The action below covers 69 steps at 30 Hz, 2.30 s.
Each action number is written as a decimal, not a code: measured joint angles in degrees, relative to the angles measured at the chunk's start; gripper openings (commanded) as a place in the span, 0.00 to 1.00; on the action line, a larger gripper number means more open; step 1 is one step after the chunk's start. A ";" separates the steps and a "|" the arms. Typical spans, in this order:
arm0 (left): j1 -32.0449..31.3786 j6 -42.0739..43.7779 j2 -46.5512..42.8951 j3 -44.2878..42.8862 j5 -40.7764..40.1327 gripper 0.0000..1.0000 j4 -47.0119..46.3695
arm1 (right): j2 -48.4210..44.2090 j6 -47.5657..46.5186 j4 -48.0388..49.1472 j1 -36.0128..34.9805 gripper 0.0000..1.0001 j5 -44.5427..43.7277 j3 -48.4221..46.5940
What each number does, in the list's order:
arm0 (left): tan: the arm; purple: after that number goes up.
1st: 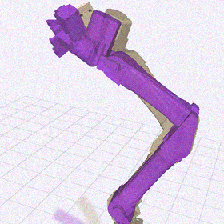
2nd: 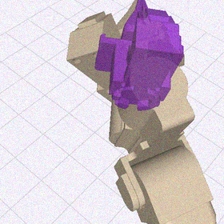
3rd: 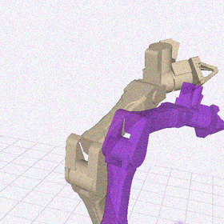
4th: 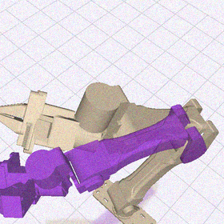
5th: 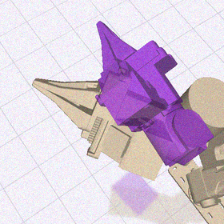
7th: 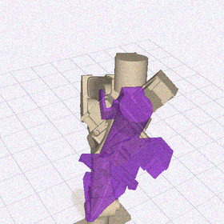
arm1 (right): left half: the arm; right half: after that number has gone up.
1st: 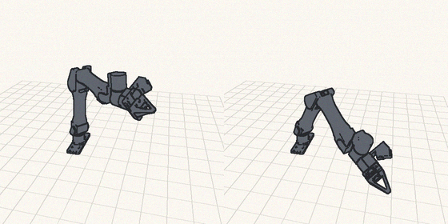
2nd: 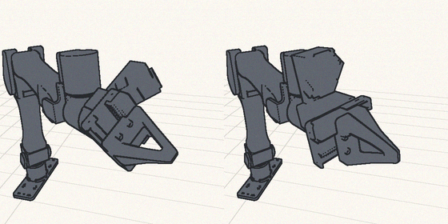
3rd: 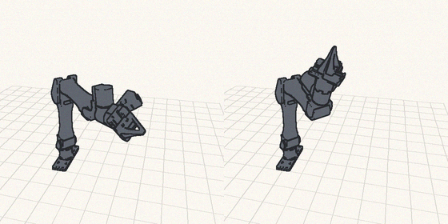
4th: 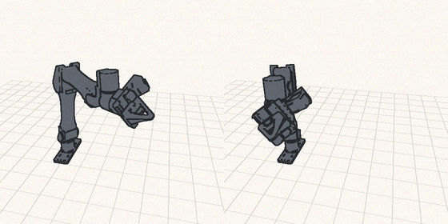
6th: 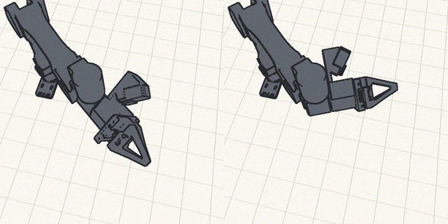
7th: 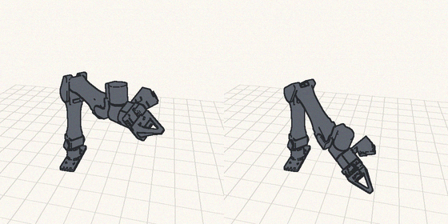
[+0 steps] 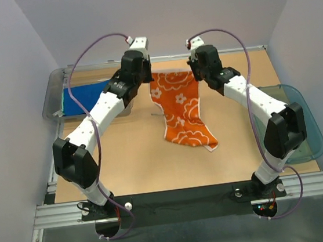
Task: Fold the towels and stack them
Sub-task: Flatten out the crumpled towel
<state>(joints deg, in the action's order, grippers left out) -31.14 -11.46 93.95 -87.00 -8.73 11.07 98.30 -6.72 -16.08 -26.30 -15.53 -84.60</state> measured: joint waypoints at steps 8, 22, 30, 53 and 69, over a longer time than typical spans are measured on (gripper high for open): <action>-1.86 9.86 -3.32 -14.19 3.08 0.00 -1.86 | -9.68 -5.84 0.24 0.35 0.01 -3.08 -7.74; -19.47 21.73 -31.78 -4.87 4.74 0.00 -3.85 | -44.74 -10.86 0.66 -0.44 0.00 18.05 1.16; -21.55 21.66 -34.34 -4.02 2.34 0.00 -5.20 | -47.30 -9.79 -1.31 -0.50 0.00 24.83 -2.47; 4.87 9.73 22.77 -13.33 6.67 0.00 -11.76 | 3.69 -12.02 12.98 8.81 0.01 7.69 1.38; 9.09 9.73 25.29 -15.72 14.97 0.00 -13.53 | 6.82 -13.51 21.92 9.38 0.01 12.87 5.05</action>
<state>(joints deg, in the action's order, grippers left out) -22.04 -1.74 119.24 -102.72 6.24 -2.46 105.12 -20.23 5.85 -16.93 -2.66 -79.55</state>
